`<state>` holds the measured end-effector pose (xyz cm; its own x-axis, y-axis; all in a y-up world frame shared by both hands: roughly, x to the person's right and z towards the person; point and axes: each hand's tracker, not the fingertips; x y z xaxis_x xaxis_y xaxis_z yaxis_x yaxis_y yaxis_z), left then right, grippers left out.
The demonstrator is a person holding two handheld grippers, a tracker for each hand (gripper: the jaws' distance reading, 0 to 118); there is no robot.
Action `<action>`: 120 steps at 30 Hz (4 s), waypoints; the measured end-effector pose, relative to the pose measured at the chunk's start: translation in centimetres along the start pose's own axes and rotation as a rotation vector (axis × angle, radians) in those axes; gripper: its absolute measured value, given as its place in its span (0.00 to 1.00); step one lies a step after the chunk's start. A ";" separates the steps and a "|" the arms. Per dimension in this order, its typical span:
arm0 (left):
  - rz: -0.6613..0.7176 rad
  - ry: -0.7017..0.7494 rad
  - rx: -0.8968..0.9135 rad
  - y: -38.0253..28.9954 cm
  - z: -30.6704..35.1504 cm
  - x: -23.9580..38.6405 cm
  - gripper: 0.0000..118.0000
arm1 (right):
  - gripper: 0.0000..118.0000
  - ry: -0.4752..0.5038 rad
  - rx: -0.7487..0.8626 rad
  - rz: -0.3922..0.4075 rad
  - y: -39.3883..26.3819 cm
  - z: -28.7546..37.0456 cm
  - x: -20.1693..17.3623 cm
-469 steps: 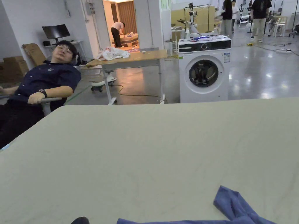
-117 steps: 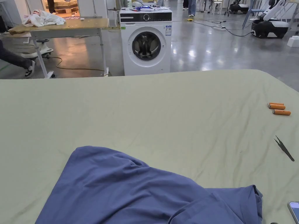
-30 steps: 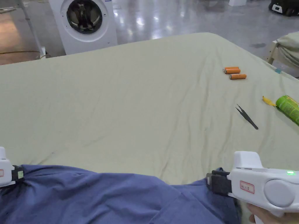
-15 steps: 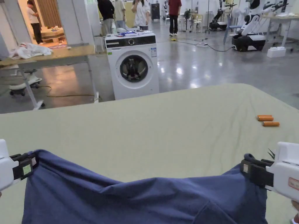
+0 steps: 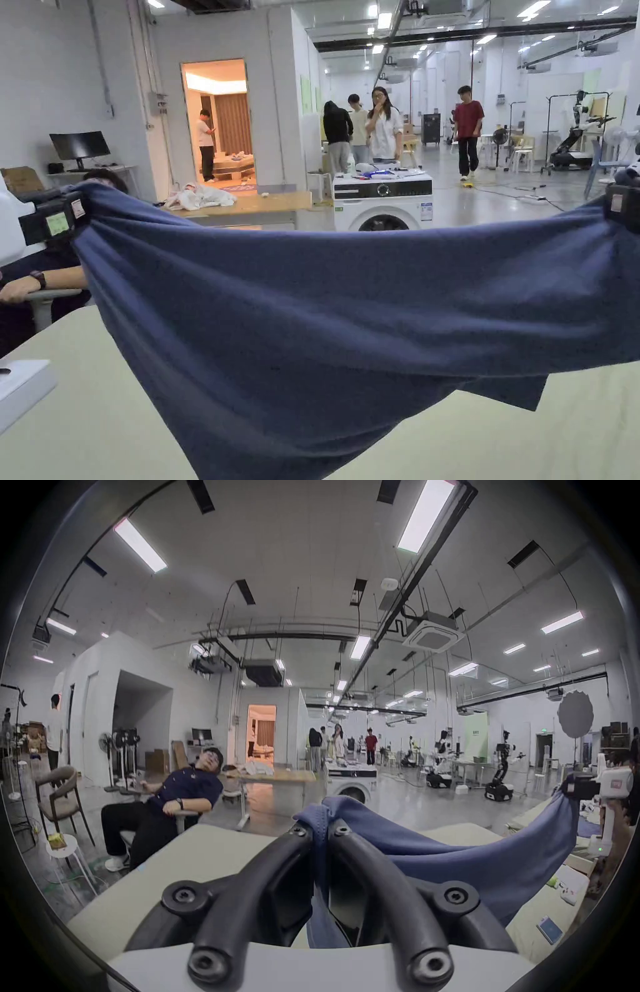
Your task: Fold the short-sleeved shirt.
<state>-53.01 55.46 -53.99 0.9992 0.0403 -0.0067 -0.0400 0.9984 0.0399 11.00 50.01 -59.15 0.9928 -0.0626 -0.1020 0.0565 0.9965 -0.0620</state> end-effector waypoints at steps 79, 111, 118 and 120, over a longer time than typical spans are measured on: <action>0.176 0.082 -0.673 -42.1 14.4 -1.8 0.54 | 0.77 -0.042 -0.487 -0.150 -39.1 15.7 4.4; -0.080 0.028 -0.155 -26.1 19.9 9.7 0.00 | 0.00 0.127 -0.236 -0.046 -29.5 16.1 -3.7; 0.017 0.199 -0.403 -31.9 20.2 1.7 0.68 | 0.00 0.126 -0.287 -0.116 -30.7 16.6 -2.8; 0.089 0.203 -0.445 -34.8 20.1 -0.2 0.76 | 0.00 0.120 -0.307 -0.126 -31.2 16.7 -2.6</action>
<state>-51.66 19.92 -35.27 0.9717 0.0888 -0.2187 -0.1689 0.9089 -0.3813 8.41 20.05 -40.41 0.9596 -0.2081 -0.1896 0.1250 0.9185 -0.3752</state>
